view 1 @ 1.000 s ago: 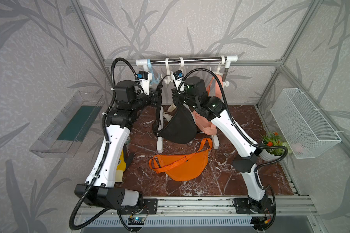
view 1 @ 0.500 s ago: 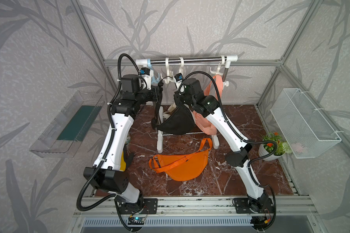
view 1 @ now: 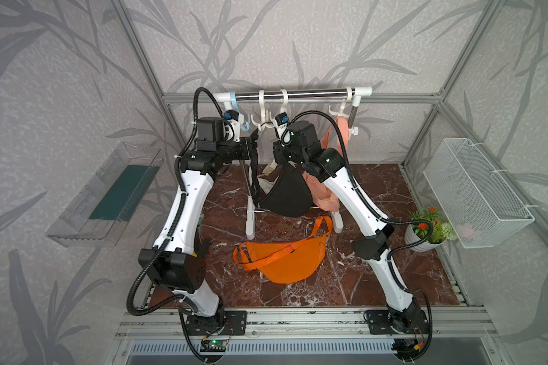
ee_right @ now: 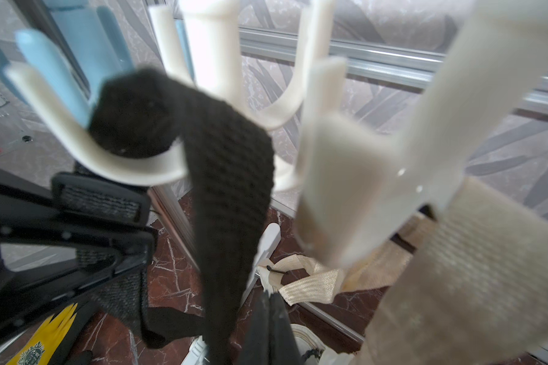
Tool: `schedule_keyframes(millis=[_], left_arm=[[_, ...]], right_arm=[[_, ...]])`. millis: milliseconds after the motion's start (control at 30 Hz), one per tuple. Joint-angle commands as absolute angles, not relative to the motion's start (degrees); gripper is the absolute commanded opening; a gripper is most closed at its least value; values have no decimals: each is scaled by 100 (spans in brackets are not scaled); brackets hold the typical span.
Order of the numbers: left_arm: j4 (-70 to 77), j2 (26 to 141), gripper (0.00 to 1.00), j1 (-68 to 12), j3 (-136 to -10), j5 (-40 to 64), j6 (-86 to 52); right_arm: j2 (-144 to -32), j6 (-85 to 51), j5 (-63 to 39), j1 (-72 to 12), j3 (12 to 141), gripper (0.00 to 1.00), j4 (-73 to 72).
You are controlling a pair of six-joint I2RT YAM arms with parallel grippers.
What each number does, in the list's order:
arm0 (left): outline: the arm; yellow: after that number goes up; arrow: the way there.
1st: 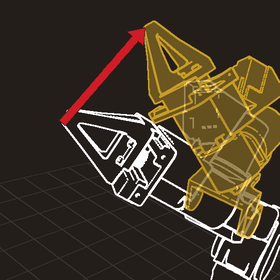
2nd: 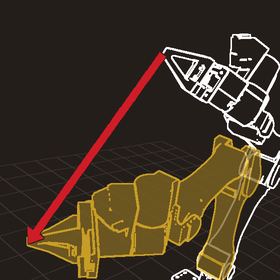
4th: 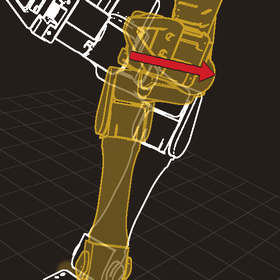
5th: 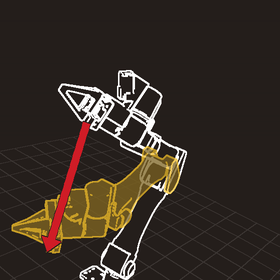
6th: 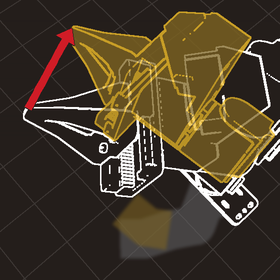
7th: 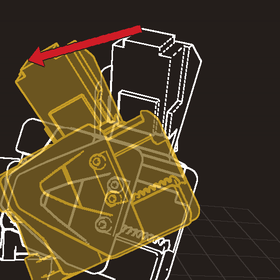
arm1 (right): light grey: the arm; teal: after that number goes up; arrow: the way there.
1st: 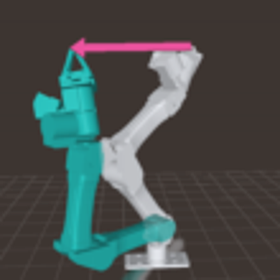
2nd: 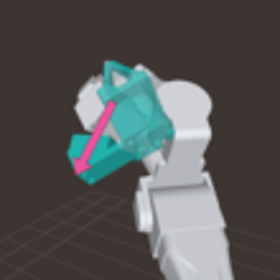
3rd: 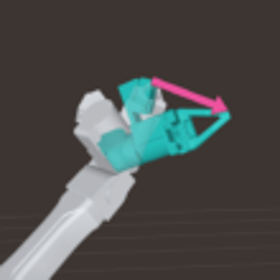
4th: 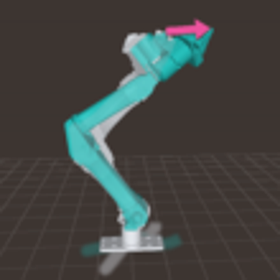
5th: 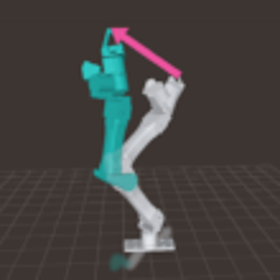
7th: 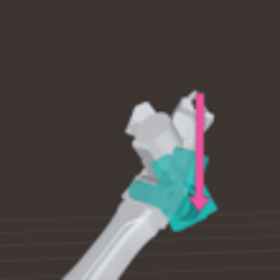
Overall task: Hang the bag on a hook
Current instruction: Hang the bag on the hook.
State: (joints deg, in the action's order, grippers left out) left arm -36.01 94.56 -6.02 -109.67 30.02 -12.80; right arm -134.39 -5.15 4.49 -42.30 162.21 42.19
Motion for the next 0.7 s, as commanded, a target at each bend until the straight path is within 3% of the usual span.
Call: schedule_keyframes(millis=[0, 67, 233, 333, 567, 667], left_arm=[[-3649, 9359, 0, -576, -10893, 3177, -1310], [-3557, 9243, 0, -572, -10728, 3250, -1243], [-2846, 8662, 42, -572, -9974, 3185, -1102], [-2240, 8300, 59, -576, -9489, 3121, -1071], [-612, 7483, 64, -572, -8326, 3029, -1090], [11, 7151, 65, -580, -7795, 2861, -1064]], right_arm=[[-13449, -589, 295, -4219, 16178, 0, 4357], [-13356, -570, 253, -4219, 16073, 5, 4408], [-12856, -428, 171, -4245, 15502, 43, 4309], [-12409, -350, 147, -4263, 14906, 54, 3992], [-11018, -299, 450, -4282, 13190, 61, 3490], [-9909, -240, 903, -4289, 11222, 62, 2829]])
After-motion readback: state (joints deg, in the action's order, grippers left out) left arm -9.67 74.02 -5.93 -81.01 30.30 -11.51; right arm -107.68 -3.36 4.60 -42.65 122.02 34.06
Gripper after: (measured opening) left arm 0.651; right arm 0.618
